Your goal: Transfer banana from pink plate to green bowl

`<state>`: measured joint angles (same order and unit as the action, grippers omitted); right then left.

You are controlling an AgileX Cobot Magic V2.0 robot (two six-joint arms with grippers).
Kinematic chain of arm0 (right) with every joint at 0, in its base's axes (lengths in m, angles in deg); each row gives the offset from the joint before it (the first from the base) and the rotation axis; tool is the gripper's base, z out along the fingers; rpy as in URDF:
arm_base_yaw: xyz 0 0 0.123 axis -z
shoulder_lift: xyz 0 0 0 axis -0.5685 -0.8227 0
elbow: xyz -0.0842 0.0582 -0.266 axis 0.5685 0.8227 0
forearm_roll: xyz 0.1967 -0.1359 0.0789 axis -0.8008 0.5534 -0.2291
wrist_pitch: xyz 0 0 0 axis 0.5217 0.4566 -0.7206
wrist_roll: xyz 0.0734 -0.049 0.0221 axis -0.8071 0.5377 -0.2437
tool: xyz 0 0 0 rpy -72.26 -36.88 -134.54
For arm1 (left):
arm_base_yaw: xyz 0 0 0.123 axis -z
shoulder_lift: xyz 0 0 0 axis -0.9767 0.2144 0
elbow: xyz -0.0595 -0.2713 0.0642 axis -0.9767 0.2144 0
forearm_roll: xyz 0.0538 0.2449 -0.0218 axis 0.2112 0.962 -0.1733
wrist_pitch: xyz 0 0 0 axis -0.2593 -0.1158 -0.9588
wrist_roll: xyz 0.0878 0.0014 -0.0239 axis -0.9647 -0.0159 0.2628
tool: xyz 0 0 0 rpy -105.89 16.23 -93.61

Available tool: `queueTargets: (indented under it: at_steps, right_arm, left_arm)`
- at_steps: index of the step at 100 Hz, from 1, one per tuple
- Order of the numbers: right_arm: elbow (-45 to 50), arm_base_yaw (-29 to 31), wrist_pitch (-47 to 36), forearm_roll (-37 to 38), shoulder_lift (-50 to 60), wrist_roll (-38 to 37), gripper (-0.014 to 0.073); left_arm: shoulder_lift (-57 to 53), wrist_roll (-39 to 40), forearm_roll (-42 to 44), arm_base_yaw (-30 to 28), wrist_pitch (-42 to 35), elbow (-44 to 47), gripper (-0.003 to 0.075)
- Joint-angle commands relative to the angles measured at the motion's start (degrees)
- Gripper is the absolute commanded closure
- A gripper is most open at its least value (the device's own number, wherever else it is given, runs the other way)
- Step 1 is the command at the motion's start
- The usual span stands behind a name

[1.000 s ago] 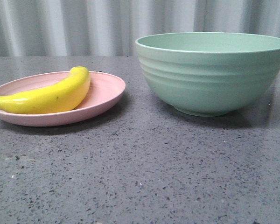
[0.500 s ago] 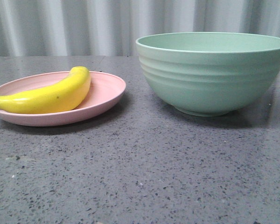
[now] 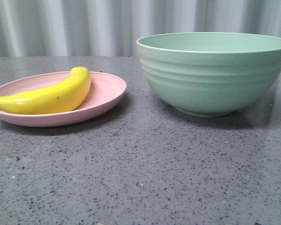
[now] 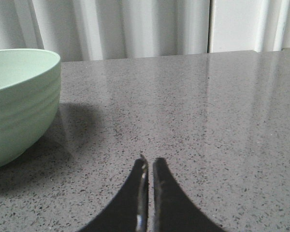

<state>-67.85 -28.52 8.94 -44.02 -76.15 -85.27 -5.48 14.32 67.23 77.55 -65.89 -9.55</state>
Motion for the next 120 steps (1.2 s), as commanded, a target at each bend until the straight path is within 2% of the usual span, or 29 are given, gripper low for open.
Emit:
queueTargets:
  at_steps: [1, 107, 120]
  right_arm:
    - [1.29, 0.41, -4.75, 0.59, 0.99, 0.2, 0.0661]
    - [1.29, 0.41, -5.91, -1.02, 0.99, 0.2, 0.0662]
    - [0.94, 0.41, -6.03, -2.21, 0.99, 0.2, 0.0661]
  left_arm:
    - [-1.57, 0.22, -0.07, -0.11, -4.59, 0.49, 0.0741]
    - [-1.57, 0.22, -1.41, -0.11, -5.32, 0.49, 0.0741]
    - [-1.57, 0.22, -2.76, -0.11, -9.39, 0.03, 0.0741]
